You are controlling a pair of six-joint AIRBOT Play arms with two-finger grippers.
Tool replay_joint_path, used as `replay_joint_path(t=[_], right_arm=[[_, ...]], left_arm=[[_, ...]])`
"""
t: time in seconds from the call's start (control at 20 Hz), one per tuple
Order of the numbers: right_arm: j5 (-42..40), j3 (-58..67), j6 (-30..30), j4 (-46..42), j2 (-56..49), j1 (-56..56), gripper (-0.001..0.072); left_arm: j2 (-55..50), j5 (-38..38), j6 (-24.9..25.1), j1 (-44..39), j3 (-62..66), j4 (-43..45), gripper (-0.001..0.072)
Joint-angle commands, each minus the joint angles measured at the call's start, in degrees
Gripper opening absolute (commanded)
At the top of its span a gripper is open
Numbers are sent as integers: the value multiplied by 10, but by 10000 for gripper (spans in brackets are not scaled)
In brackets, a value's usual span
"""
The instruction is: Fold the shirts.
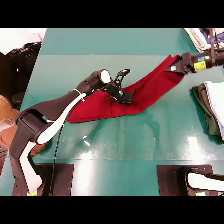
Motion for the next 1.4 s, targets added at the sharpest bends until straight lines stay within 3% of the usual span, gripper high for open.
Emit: replay_joint_path(t=[0.0, 0.45, 0.75, 1.0, 1.1, 1.15, 1.2, 1.25, 1.3, 1.35], right_arm=[[-2, 66, 13, 3, -17, 64, 22], [-28, 160, 14, 3, -63, 150, 22], [-111, 160, 12, 5, -66, 214, 22], [-209, 160, -26, 5, -127, 354, 29], [-274, 160, -65, 5, -173, 424, 124], [-312, 163, -82, 4, -195, 453, 135], [-336, 175, -92, 4, -219, 478, 218], [-345, 196, -94, 2, -245, 497, 329], [-337, 221, -94, 3, -268, 507, 381], [-319, 244, -94, -1, -281, 509, 380]], left_arm=[[-7, -5, -1, -4, 4, 10, 24], [27, -25, 2, 29, 7, 14, 23], [149, -94, 5, 157, 9, 115, 24], [266, -133, 6, 288, 9, 183, 25], [304, -138, 6, 330, 9, 187, 25], [317, -139, 6, 344, 9, 187, 24], [329, -139, 6, 357, 9, 187, 24], [337, -140, 6, 366, 9, 187, 25], [343, -142, 6, 372, 9, 187, 25], [347, -145, 6, 373, 9, 188, 24]])
